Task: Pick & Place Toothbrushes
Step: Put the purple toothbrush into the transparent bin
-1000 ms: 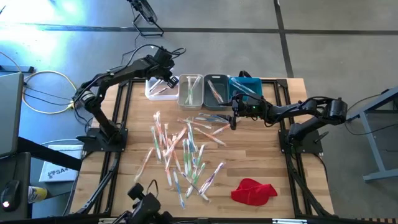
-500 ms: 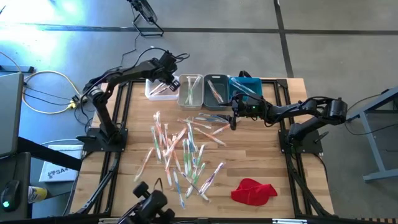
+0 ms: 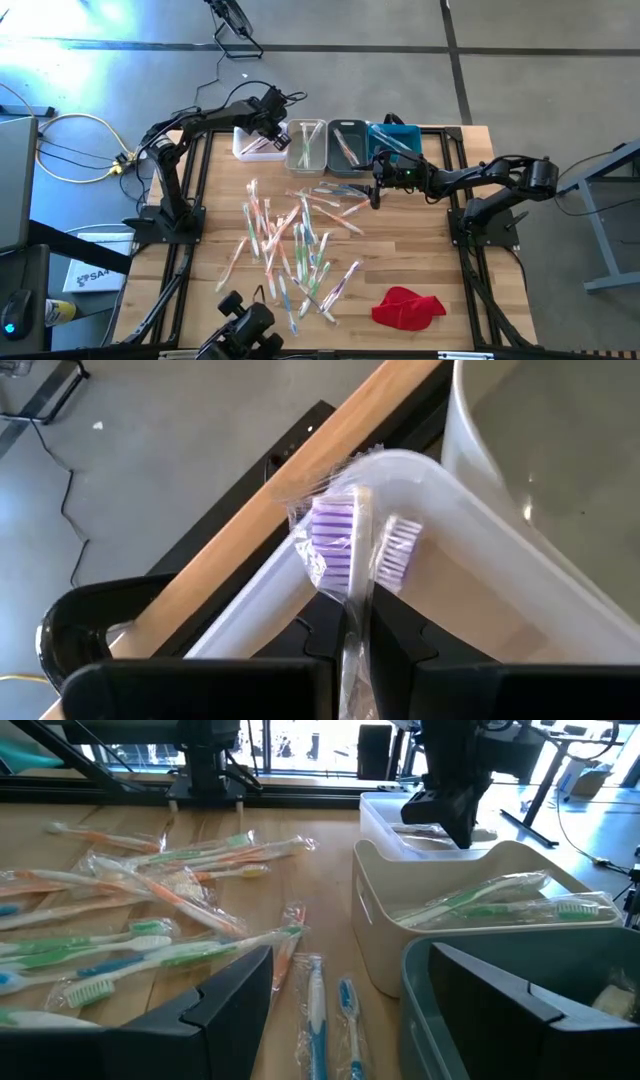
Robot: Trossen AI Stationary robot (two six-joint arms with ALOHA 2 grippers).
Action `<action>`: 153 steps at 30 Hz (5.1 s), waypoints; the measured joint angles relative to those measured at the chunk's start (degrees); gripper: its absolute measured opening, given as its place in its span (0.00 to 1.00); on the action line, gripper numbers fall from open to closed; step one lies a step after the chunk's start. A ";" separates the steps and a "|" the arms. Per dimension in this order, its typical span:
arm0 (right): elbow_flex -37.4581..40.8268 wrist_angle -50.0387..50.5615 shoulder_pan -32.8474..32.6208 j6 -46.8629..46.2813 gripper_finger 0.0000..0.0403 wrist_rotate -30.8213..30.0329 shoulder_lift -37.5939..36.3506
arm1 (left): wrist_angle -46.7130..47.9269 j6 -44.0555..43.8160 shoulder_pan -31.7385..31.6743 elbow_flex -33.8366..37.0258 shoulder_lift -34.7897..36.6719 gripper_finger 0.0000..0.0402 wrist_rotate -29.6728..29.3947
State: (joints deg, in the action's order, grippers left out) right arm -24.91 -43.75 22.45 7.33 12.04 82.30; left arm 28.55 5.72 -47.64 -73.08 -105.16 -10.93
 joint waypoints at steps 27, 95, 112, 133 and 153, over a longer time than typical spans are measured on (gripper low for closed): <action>0.00 0.06 0.00 0.00 0.65 -0.05 0.00 | 0.35 -1.46 0.02 0.00 0.00 0.40 -0.51; 0.00 0.31 0.03 -0.07 0.65 0.08 0.00 | 3.70 1.96 11.70 0.00 18.12 0.40 7.01; -0.02 1.90 0.03 -0.15 0.65 0.32 0.00 | -21.31 -0.95 27.85 26.67 32.52 0.40 8.68; -0.02 2.13 -1.90 -7.15 0.65 0.36 0.00 | -44.80 6.51 37.94 53.43 55.36 0.40 8.41; -0.02 -0.67 -15.09 -7.67 0.65 -17.93 0.00 | -32.45 9.05 37.91 61.83 77.68 0.40 5.39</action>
State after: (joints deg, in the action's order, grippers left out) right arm -24.93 -44.42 7.36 -0.33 -5.89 82.30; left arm -3.90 14.77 -9.72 -11.25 -27.48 -5.54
